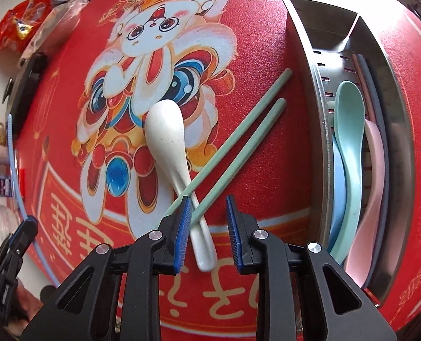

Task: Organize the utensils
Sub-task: 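Grasp a mint-green chopstick with the right tool while the left lifts the blue chopstick, then carry the mint-green chopstick with the right tool down into the tray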

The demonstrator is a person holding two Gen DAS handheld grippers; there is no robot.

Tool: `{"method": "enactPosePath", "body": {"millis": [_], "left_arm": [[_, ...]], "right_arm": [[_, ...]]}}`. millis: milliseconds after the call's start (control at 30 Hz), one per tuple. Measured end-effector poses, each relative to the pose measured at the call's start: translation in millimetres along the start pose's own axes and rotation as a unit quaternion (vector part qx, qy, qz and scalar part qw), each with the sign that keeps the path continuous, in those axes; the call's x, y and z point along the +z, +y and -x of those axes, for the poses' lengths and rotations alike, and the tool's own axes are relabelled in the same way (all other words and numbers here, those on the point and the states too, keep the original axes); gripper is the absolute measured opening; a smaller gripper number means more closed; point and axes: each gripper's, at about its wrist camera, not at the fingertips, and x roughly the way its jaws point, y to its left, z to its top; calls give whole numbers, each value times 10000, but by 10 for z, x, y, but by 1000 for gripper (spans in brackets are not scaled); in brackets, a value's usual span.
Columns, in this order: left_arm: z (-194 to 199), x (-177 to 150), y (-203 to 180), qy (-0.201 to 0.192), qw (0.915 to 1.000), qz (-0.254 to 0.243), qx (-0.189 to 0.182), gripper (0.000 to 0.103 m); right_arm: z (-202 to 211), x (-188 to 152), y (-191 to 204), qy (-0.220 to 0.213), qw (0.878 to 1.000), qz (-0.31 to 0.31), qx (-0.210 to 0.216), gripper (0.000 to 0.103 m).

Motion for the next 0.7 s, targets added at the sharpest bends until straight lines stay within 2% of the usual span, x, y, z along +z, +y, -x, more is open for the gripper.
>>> {"method": "enactPosePath", "body": {"millis": [233,467,700], "left_arm": [[-24,31,-8,19,10000,-45,-54,5],[-77,19,-30,88,9999,-13,-104,5],[-100,4,-1,131,9998,98,-147,5]], "right_arm": [[-44,-27,123,29,9998,180,6,18],[-26,-119,142,-99,9994,332,5,7],[44,-225,-63,-248,9992,-19,305,7]]}}
